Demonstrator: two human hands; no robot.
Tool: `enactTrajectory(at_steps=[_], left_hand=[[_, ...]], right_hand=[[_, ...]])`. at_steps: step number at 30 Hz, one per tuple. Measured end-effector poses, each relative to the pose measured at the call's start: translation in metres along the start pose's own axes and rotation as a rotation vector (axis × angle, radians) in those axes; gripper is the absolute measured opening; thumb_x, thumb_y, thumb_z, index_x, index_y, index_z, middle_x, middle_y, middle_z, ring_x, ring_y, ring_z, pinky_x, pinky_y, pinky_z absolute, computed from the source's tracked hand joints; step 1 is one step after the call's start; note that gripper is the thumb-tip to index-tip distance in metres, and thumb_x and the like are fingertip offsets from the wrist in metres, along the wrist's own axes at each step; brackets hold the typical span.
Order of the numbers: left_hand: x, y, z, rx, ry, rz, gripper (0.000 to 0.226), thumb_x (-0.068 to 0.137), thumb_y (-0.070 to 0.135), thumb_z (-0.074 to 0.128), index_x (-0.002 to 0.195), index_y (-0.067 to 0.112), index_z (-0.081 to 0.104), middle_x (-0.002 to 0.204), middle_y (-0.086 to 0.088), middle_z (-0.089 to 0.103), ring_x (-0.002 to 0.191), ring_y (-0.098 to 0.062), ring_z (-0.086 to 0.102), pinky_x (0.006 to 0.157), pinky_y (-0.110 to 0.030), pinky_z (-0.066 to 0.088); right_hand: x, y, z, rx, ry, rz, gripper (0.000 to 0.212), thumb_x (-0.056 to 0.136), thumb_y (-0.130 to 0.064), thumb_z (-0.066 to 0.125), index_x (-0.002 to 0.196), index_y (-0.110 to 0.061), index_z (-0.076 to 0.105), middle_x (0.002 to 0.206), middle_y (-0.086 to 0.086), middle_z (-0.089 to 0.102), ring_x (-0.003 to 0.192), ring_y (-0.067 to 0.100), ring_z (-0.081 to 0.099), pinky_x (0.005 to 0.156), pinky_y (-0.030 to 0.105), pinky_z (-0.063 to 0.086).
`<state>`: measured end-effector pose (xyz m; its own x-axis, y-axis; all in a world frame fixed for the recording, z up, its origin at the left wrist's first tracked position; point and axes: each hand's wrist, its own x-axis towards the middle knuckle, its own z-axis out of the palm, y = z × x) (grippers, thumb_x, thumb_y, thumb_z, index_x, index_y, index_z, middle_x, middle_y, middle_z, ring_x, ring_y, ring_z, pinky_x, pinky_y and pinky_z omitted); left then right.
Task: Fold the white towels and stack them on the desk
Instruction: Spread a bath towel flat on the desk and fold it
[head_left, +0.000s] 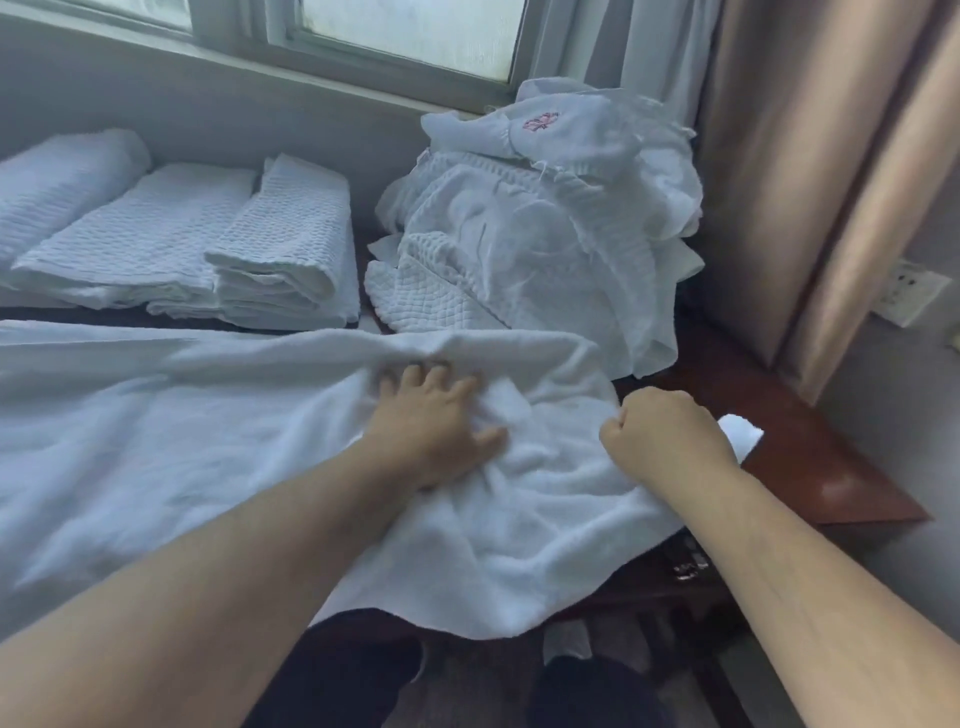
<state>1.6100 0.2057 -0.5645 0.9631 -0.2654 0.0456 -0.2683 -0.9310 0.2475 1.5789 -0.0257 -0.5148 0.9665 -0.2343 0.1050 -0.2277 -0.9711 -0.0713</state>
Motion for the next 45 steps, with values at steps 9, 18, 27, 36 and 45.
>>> enactTrajectory(at_steps=[9,18,27,36,45], left_hand=[[-0.008,-0.016,0.006,0.001,0.097,0.077,0.094,0.076,0.081,0.027,0.158,0.04,0.005,0.165,0.004,0.02,0.147,-0.022,0.019,0.119,-0.048,0.017],[-0.008,-0.017,0.009,0.001,0.163,0.094,0.094,0.074,0.084,0.026,0.156,0.043,0.006,0.162,0.002,0.025,0.146,-0.023,0.021,0.117,-0.046,0.019],[-0.004,-0.034,-0.003,0.02,-0.11,0.153,0.122,0.054,0.103,0.026,0.155,0.048,-0.012,0.168,0.012,0.002,0.154,-0.018,0.004,0.123,-0.051,0.003],[-0.018,-0.039,-0.006,-0.062,-0.026,0.208,0.085,0.074,0.089,0.009,0.146,0.054,0.036,0.161,0.019,0.028,0.148,-0.012,0.021,0.121,-0.044,0.015],[-0.025,-0.042,-0.007,-0.088,0.036,0.192,0.053,0.088,0.069,0.049,0.14,0.055,0.044,0.154,0.025,0.036,0.143,-0.009,0.027,0.117,-0.044,0.024]], right_hand=[[0.029,-0.002,-0.018,0.278,-0.437,-0.056,0.044,0.082,-0.053,0.075,0.096,-0.012,0.07,0.084,0.01,0.074,0.072,0.019,0.067,0.067,0.036,0.052],[0.012,-0.031,-0.002,-0.121,0.59,-0.125,0.05,0.088,-0.043,0.073,0.125,-0.016,0.052,0.117,0.012,0.058,0.102,0.034,0.054,0.08,0.044,0.037],[-0.018,-0.018,0.039,-0.053,0.333,-0.184,0.057,0.093,-0.03,0.053,0.145,-0.009,0.043,0.15,0.015,0.04,0.133,0.033,0.042,0.105,0.044,0.037],[-0.027,-0.034,0.03,-0.062,0.365,-0.283,0.013,0.083,-0.021,0.062,0.085,-0.008,0.064,0.084,0.009,0.063,0.084,0.031,0.057,0.071,0.037,0.036],[0.005,-0.039,0.028,-0.254,-0.07,0.081,0.074,0.095,-0.062,0.015,0.125,-0.015,0.064,0.12,0.009,0.064,0.111,0.032,0.051,0.086,0.043,0.035]])
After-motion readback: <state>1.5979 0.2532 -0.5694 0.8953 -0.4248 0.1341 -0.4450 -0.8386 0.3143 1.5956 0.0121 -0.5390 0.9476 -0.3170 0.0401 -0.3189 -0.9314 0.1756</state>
